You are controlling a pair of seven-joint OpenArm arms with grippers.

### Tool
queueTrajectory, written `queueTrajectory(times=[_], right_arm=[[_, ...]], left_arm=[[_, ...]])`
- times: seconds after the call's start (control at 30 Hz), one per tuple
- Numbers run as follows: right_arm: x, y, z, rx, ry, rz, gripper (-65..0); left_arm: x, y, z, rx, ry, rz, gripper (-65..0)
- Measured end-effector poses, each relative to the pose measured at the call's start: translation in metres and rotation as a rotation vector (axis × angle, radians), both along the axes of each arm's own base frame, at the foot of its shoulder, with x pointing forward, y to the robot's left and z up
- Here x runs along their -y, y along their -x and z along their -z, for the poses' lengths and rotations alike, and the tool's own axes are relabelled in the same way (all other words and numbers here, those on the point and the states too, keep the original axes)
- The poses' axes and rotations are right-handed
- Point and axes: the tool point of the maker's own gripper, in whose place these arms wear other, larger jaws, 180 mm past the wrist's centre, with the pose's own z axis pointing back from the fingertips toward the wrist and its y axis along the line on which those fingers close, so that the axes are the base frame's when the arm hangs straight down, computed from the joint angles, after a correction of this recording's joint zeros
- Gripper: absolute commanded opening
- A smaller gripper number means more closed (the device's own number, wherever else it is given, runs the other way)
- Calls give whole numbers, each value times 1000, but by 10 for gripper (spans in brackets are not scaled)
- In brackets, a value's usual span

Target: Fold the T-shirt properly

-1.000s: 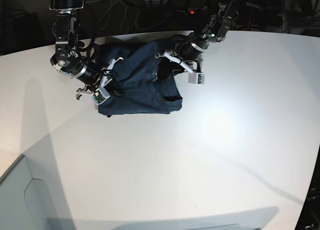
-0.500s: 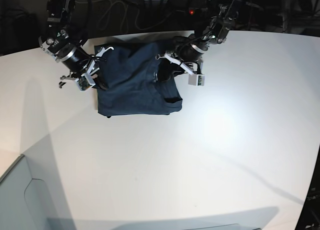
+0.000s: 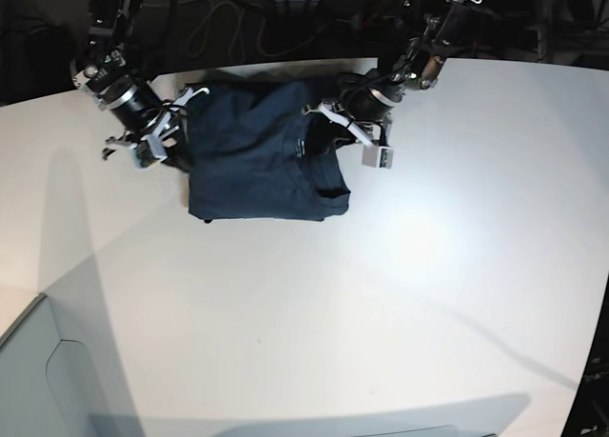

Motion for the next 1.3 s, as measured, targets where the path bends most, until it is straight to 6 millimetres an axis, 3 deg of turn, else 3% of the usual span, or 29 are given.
queueTrajectory(times=[0.1, 0.27, 0.37, 0.47, 0.77, 1.0, 1.23, 1.3], right_arm=[[9, -7, -26, 73, 16, 48, -648], [34, -13, -40, 97, 79, 112, -648], [36, -12, -39, 81, 87, 117, -648], [49, -9, -36, 62, 111, 154, -648], [84, 9, -25, -10, 130, 302, -647], [96, 22, -18, -43, 133, 352, -647], [96, 33, -13, -70, 139, 353, -648], [96, 35, -14, -69, 146, 352, -648]], left_arm=[[-5, -10, -2, 12, -51, 72, -650], [1, -38, -1, -33, -156, 233, -650], [11, -56, -3, -15, -203, 353, -650], [30, -66, -3, 26, -231, 533, -650], [93, -76, -3, 134, -427, 1046, -650], [134, -74, -4, 173, -510, 1197, -650], [152, -80, -5, 302, -672, 1293, -650], [154, -81, -5, 322, -700, 1305, -618]])
